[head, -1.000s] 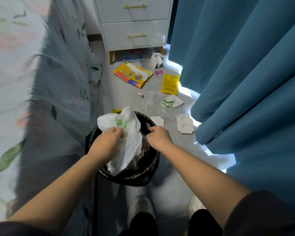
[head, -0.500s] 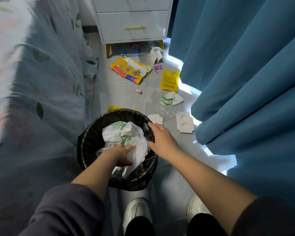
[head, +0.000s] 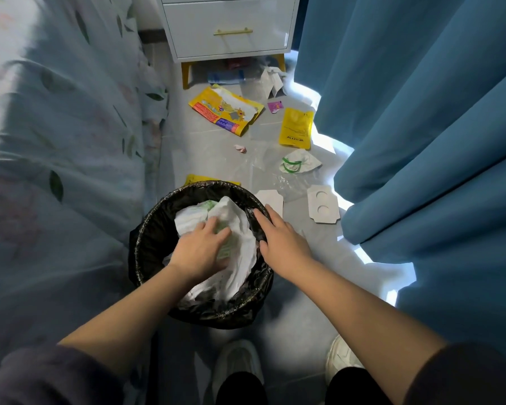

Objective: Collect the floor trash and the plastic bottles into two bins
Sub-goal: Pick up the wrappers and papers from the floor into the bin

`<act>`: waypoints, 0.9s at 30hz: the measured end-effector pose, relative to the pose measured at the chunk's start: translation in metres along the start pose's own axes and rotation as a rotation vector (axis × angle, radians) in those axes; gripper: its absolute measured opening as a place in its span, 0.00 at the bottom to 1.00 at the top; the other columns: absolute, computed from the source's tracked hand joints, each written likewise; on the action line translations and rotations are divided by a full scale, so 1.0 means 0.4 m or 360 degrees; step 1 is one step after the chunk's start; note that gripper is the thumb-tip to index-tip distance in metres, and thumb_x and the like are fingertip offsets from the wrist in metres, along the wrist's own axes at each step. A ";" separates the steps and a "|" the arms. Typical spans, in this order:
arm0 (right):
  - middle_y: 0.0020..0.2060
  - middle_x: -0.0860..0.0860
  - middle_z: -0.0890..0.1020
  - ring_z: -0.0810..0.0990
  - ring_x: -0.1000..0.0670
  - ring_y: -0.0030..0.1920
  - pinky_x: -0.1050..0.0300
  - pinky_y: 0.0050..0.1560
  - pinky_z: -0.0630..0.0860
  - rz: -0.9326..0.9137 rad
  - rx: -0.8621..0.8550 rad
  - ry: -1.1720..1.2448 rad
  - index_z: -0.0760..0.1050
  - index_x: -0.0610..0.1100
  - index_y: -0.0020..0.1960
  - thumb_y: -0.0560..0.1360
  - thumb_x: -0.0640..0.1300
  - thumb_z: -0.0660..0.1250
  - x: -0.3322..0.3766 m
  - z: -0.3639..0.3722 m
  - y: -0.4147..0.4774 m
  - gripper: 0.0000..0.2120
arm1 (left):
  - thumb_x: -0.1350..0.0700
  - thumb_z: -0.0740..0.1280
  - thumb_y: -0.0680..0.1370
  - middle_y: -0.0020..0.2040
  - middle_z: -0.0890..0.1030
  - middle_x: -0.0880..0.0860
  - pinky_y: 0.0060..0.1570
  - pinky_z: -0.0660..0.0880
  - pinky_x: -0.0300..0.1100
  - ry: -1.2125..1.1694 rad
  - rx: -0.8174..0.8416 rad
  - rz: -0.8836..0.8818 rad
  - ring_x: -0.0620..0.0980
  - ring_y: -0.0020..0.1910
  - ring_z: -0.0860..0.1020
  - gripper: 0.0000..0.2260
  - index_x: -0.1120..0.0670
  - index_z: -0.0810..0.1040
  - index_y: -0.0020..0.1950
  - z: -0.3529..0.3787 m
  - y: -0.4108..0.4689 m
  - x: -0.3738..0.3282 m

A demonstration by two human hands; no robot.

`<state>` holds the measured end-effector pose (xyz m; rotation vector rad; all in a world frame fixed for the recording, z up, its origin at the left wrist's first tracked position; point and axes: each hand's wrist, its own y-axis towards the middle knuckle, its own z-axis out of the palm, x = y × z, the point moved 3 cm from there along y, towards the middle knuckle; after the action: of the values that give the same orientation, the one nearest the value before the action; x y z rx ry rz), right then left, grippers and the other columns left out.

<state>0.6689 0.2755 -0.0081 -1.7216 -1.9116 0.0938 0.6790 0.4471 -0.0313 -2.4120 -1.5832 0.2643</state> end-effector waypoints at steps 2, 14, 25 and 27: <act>0.77 0.56 0.45 0.63 0.45 0.70 0.47 0.61 0.69 0.0004 0.0000 -0.0001 0.45 0.55 0.77 0.80 0.44 0.56 0.002 0.000 0.000 0.31 | 0.37 0.72 0.64 0.71 0.62 0.57 0.56 0.74 0.56 0.0077 -0.0208 0.0016 0.63 0.67 0.67 0.37 0.46 0.62 0.68 0.001 0.001 0.004; 0.77 0.56 0.47 0.65 0.45 0.69 0.49 0.58 0.72 -0.0014 -0.0007 0.0073 0.46 0.56 0.77 0.79 0.43 0.55 -0.010 0.011 0.013 0.31 | 0.45 0.67 0.70 0.77 0.37 0.55 0.66 0.58 0.71 -0.0147 0.0725 -0.0307 0.64 0.75 0.40 0.45 0.39 0.37 0.75 0.150 0.057 0.005; 0.71 0.52 0.68 0.71 0.47 0.66 0.56 0.63 0.71 0.0039 -0.0203 0.0556 0.61 0.53 0.75 0.73 0.29 0.55 -0.026 -0.002 0.006 0.34 | 0.35 0.70 0.67 0.77 0.37 0.55 0.67 0.56 0.69 -0.0083 0.0712 -0.0252 0.68 0.75 0.44 0.49 0.37 0.37 0.75 0.066 0.018 -0.015; 0.69 0.51 0.70 0.73 0.47 0.64 0.59 0.60 0.70 0.0102 -0.0229 0.0603 0.62 0.53 0.74 0.73 0.28 0.55 -0.042 -0.017 -0.012 0.34 | 0.33 0.69 0.66 0.77 0.35 0.55 0.68 0.55 0.68 -0.0079 0.0669 -0.0201 0.69 0.75 0.44 0.50 0.37 0.38 0.75 0.029 -0.002 -0.024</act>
<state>0.6679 0.2569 -0.0064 -1.7464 -1.6163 -0.3316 0.6713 0.4399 -0.0419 -1.9929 -1.5122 0.5732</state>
